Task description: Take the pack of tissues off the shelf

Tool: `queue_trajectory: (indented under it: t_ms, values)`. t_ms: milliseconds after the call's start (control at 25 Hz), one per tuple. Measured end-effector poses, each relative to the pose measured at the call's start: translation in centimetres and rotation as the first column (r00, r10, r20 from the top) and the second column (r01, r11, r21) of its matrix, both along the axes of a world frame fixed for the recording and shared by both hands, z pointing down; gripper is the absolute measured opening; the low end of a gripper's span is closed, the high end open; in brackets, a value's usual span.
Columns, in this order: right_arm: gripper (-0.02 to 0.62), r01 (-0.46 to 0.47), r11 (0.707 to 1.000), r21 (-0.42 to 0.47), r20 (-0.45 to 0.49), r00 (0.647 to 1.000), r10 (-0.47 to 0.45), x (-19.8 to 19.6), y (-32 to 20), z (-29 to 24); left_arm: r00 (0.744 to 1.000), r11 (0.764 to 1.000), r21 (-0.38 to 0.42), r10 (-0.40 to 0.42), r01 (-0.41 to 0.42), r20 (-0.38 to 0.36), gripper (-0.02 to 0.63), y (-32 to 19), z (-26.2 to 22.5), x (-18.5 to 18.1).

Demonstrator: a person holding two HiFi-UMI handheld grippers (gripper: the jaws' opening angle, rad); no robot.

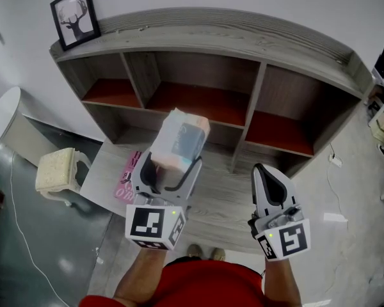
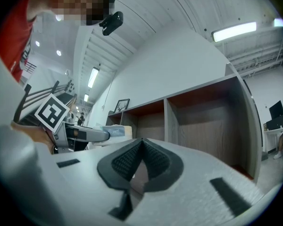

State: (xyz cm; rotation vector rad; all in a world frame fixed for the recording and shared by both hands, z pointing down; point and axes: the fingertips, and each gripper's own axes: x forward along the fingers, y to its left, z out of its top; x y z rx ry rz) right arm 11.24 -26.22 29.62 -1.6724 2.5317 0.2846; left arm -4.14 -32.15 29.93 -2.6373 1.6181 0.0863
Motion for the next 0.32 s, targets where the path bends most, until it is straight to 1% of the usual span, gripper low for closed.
queue_trajectory:
  t_ms: [320]
  values:
    - [0.005, -0.006, 1.000, 0.004, -0.007, 1.000, 0.006, 0.05, -0.13, -0.17, 1.000, 1.000, -0.004, 0.006, -0.006, -0.003, 0.416, -0.24, -0.30, 0.21]
